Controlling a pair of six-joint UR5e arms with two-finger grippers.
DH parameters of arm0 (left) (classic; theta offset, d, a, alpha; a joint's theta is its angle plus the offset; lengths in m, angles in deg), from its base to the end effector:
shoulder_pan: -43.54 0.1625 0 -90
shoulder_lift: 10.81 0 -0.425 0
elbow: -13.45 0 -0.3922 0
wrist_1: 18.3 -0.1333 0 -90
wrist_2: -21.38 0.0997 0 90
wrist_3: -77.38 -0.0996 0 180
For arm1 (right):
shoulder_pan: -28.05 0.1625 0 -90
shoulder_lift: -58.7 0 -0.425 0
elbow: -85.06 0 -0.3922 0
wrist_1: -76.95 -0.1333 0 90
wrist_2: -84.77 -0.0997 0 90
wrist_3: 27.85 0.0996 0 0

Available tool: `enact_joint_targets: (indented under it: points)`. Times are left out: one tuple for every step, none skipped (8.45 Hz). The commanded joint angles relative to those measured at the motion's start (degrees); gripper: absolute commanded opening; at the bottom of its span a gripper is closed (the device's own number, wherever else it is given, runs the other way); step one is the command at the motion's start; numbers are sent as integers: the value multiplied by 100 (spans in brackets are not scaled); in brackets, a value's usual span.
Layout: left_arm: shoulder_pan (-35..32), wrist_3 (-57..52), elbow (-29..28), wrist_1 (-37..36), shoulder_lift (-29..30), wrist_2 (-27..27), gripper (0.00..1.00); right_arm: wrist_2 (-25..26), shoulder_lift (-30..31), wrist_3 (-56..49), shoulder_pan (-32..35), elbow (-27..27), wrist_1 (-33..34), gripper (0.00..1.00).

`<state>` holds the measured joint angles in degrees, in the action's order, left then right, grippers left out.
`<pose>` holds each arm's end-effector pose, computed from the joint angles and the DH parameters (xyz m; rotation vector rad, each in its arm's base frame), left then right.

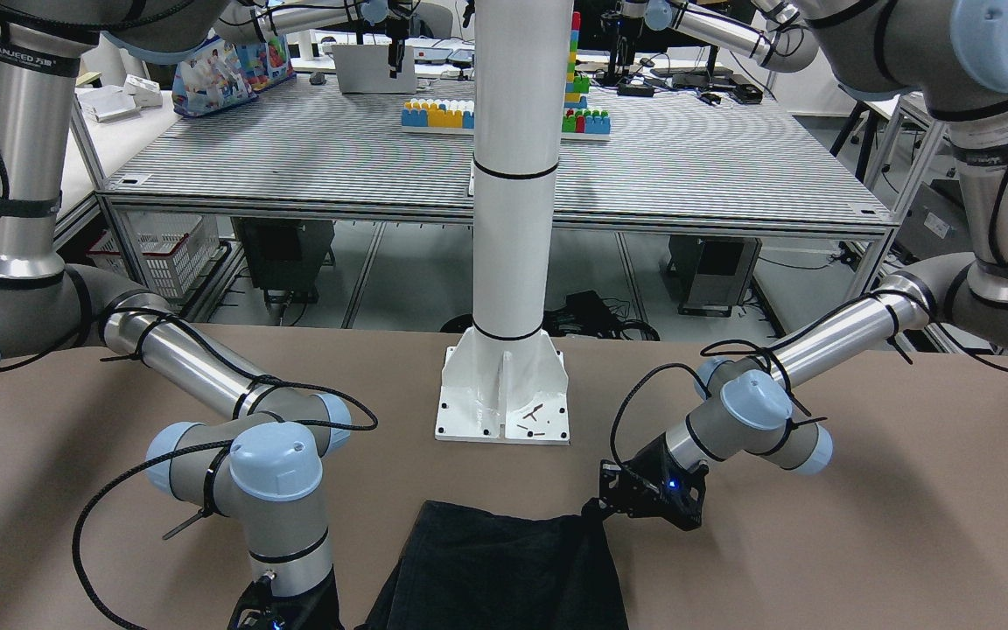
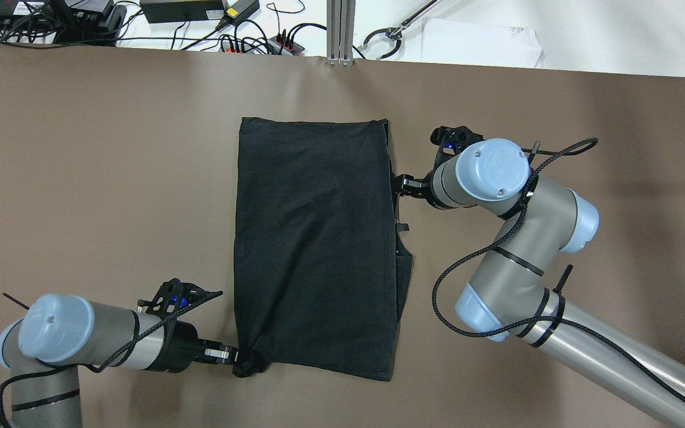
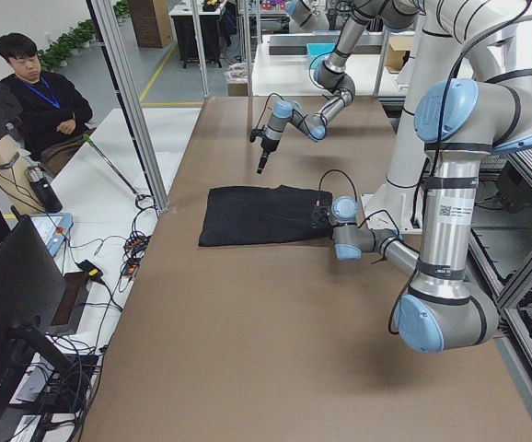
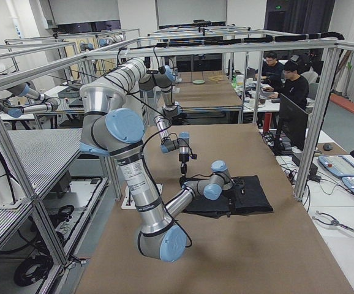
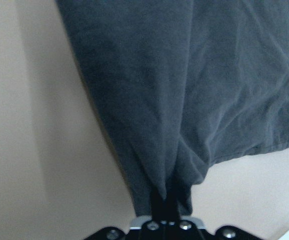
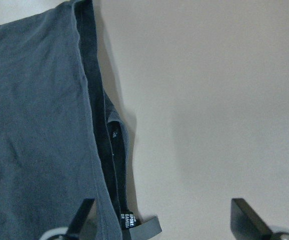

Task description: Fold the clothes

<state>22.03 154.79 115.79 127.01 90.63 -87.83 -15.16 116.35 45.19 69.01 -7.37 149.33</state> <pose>0.4789 -0.2968 0.3408 0.1326 1.3855 0.1016 -0.4435 -0.5388 0.2787 0.3020 -0.8797 0.3092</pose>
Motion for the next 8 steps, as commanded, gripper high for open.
enact_joint_targets:
  points:
    - [33,20,6,103,34,109,100,0,36,0,0,-3,-40,94]
    - [-37,72,-3,94,51,128,100,0,36,0,0,-11,-58,94]
    - [-90,273,-3,103,60,293,100,0,36,9,0,-20,-75,94]
    - [-73,901,-3,103,78,756,100,0,36,9,0,-55,-75,94]
    - [-64,1438,-3,94,43,1022,100,0,36,9,0,-64,-84,95]
    - [-38,2018,-3,85,-9,1251,100,0,44,9,0,-134,-84,94]
    - [223,2572,14,94,-132,1531,100,0,62,9,0,-178,-93,94]
    - [687,2821,15,85,-185,2161,100,0,62,9,0,-179,-93,94]
